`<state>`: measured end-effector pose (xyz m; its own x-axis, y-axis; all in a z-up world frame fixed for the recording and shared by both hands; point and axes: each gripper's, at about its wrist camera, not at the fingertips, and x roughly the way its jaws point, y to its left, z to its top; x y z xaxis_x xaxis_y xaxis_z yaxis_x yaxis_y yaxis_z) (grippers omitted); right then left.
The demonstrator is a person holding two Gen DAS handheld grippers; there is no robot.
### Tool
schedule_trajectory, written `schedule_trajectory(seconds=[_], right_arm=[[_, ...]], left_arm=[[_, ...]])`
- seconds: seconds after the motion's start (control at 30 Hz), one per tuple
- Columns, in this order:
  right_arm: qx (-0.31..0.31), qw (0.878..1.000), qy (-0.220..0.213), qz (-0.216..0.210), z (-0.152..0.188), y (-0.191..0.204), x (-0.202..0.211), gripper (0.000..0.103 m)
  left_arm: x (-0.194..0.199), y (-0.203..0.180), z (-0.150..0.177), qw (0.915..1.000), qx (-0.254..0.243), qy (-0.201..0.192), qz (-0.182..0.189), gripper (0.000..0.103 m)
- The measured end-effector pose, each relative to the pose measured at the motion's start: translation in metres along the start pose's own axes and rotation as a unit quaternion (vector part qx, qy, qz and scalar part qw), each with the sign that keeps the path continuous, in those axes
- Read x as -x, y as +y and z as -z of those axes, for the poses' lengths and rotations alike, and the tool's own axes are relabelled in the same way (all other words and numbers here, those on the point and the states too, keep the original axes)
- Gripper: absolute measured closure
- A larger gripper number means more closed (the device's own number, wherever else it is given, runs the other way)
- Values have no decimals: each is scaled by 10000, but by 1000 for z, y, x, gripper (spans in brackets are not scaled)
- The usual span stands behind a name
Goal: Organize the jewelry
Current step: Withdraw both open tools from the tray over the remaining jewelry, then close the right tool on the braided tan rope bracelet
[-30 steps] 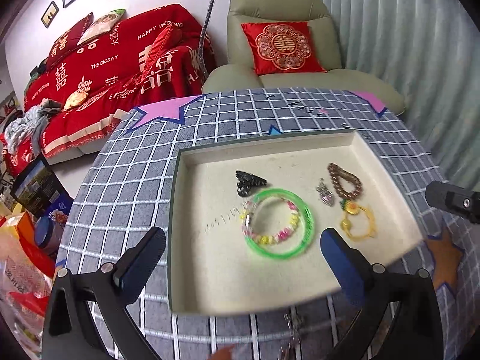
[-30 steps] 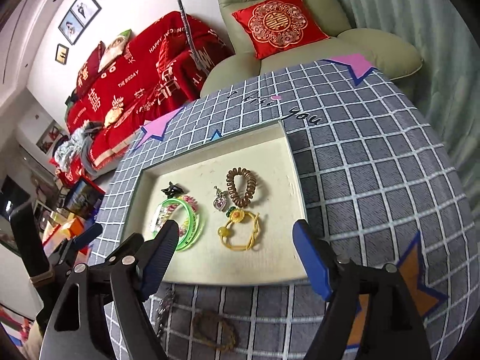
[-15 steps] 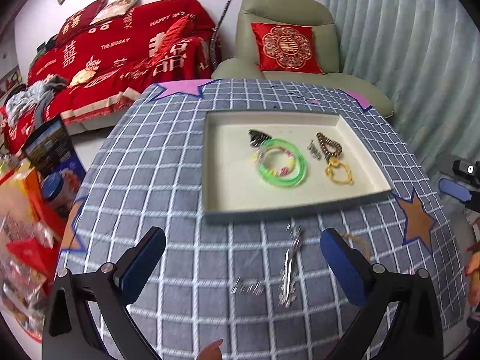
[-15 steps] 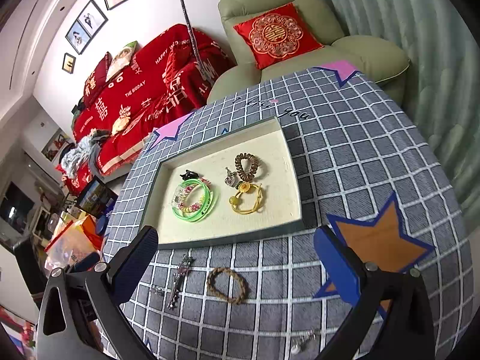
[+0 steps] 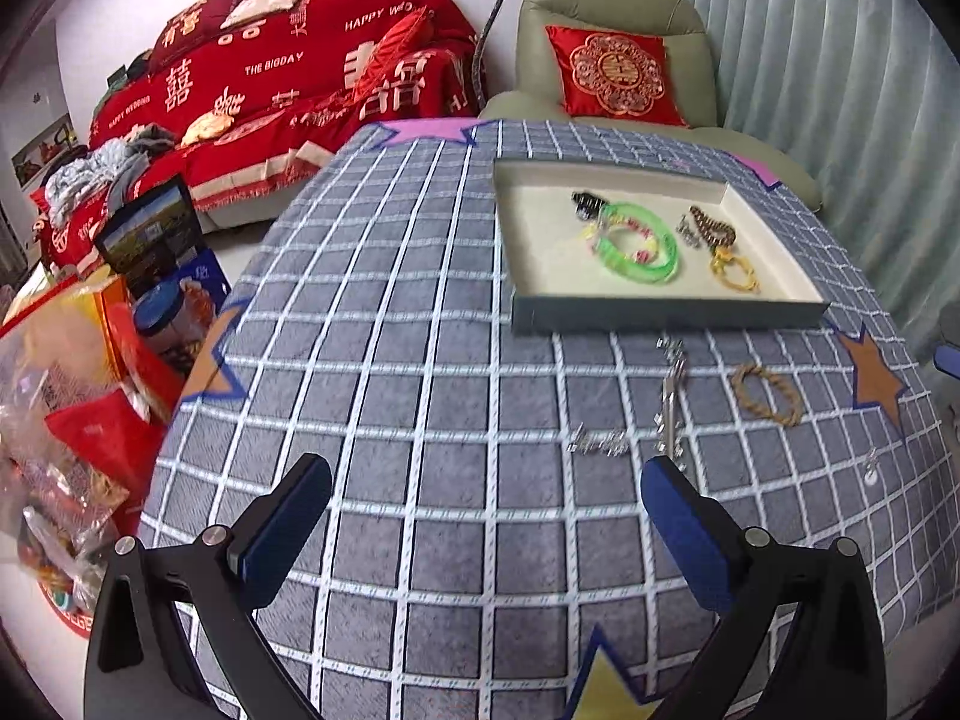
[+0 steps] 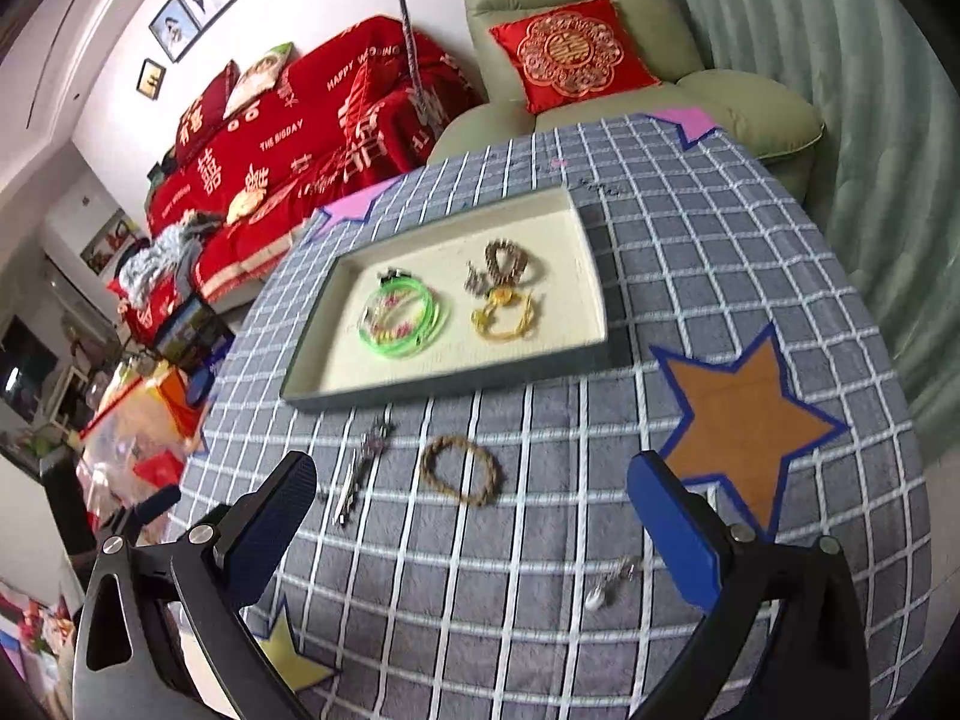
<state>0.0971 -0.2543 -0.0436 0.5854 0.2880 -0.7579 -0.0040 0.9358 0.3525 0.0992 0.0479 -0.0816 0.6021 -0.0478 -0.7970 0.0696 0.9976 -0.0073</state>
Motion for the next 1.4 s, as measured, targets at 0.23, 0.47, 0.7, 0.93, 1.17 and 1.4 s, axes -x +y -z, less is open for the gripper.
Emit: schedule_trajectory(seconds=[0.23,0.47,0.7,0.93,1.17,1.4], right_arm=[[-12,9994,348,91,27,-2,-11,0],[195,9976,533,406,39,2,-21,0],[207,9968,581,513,37,2,-25,0],[-71,9967,578,562,23,-13,-27,0],[0,9955,676,659,17,-10,-41,0],[265,9921,849,880,16,4,-71,11]], left_arm=[[-12,-1,16,9996,-67,217,137,0],[-20,-5,16,9993,5,316,203,0],[-32,-12,12,9992,-131,341,182,0],[-43,-20,10,9987,-262,368,223,0],[-53,-22,7,9984,-343,388,247,0],[-60,-28,1,9978,-450,349,326,1]])
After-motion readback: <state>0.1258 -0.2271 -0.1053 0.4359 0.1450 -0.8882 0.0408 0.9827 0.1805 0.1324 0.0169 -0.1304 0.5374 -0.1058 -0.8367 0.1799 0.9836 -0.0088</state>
